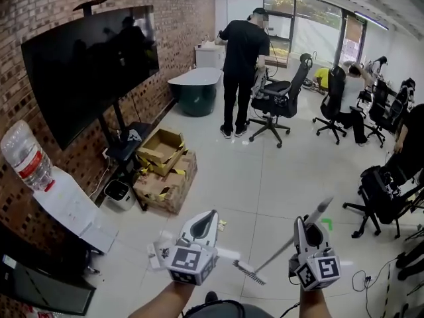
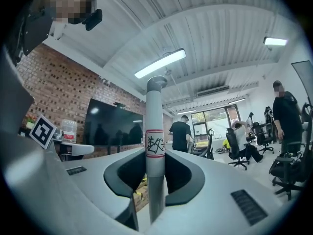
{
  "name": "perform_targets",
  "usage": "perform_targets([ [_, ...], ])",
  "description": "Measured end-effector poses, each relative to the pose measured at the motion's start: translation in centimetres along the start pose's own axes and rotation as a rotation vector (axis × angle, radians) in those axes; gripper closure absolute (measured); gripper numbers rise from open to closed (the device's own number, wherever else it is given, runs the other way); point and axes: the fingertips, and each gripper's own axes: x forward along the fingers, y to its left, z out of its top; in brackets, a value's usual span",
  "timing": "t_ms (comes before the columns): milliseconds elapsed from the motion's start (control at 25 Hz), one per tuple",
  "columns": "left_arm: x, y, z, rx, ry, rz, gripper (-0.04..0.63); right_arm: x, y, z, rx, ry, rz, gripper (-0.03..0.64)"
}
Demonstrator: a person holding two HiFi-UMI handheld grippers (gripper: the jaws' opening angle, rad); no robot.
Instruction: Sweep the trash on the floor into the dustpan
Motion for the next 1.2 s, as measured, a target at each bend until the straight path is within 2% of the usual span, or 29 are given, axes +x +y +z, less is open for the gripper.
perform_targets([
  [240, 5.2, 6.0, -2.2, -0.029, 0.025, 0.043, 0.589, 8.6, -0.8, -2.6, 0.009, 0.032, 0.031, 0.511],
  [520, 13.4, 9.2, -4.9, -0.040, 0.066, 0.134, 0.589, 18.0, -3.6, -4.2, 0.033, -0.011, 0.176, 0.514],
  [880, 26.1, 9.3, -5.7, -0.003, 0.101, 0.302, 0.588, 29.7, -11.1, -5.8, 0.063, 0.021, 0.426, 0.514],
  [1000, 29.8, 9.3, -5.8, 0.007, 0.106, 0.336, 0.588, 33.4, -13.2, -6.5, 0.064, 0.014, 0.501, 0.514],
  [1200, 34.1, 11.6, -7.4, -0.001, 0.150, 0.369, 0.588, 39.3, -15.2, -8.9, 0.058, 0.033, 0.549, 0.514],
])
